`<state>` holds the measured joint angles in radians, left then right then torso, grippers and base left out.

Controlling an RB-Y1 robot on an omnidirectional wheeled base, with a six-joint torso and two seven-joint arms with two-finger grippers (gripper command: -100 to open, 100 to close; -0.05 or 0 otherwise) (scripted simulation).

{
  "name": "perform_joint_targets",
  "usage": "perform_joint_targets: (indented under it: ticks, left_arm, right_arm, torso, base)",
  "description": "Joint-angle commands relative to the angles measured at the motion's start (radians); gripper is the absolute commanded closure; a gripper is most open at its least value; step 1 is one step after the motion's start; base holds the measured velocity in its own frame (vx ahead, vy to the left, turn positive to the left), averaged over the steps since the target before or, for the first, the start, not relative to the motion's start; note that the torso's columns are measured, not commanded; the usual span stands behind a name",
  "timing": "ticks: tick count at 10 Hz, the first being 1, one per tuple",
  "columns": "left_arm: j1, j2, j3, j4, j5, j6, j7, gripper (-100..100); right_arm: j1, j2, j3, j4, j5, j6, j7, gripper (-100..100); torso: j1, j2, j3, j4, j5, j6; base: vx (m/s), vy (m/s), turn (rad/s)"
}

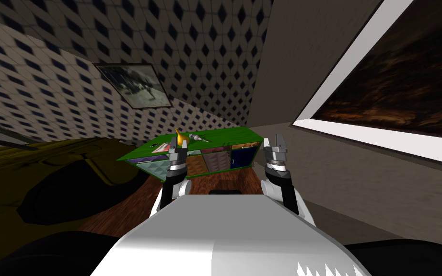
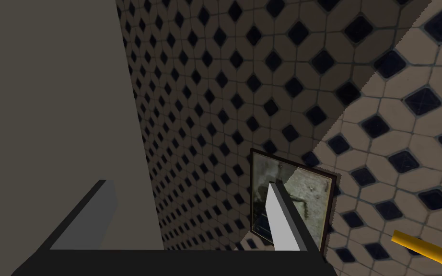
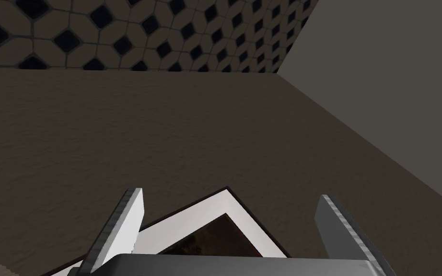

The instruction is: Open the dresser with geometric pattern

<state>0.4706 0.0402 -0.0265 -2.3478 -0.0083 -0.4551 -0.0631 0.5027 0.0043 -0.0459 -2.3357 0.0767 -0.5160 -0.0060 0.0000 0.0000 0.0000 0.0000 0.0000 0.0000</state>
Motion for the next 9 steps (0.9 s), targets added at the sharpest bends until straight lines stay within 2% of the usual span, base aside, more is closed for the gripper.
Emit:
perform_joint_targets:
  ticks: [1, 9]
  left_arm:
    - [0.0, 0.0, 0.0, 0.0, 0.0, 0.0, 0.0, 0]
    - [0.0, 0.0, 0.0, 0.0, 0.0, 0.0, 0.0, 0]
  right_arm:
    - [0.0, 0.0, 0.0, 0.0, 0.0, 0.0, 0.0, 0]
    - [0.0, 0.0, 0.0, 0.0, 0.0, 0.0, 0.0, 0]
  torso:
    - [0.0, 0.04, -0.082, 0.041, 0.0, 0.0]
    - [0.0, 0.618, -1.234, 0.617, 0.0, 0.0]
  base:
    - [0.0, 0.0, 0.0]
    - [0.0, 0.0, 0.0]
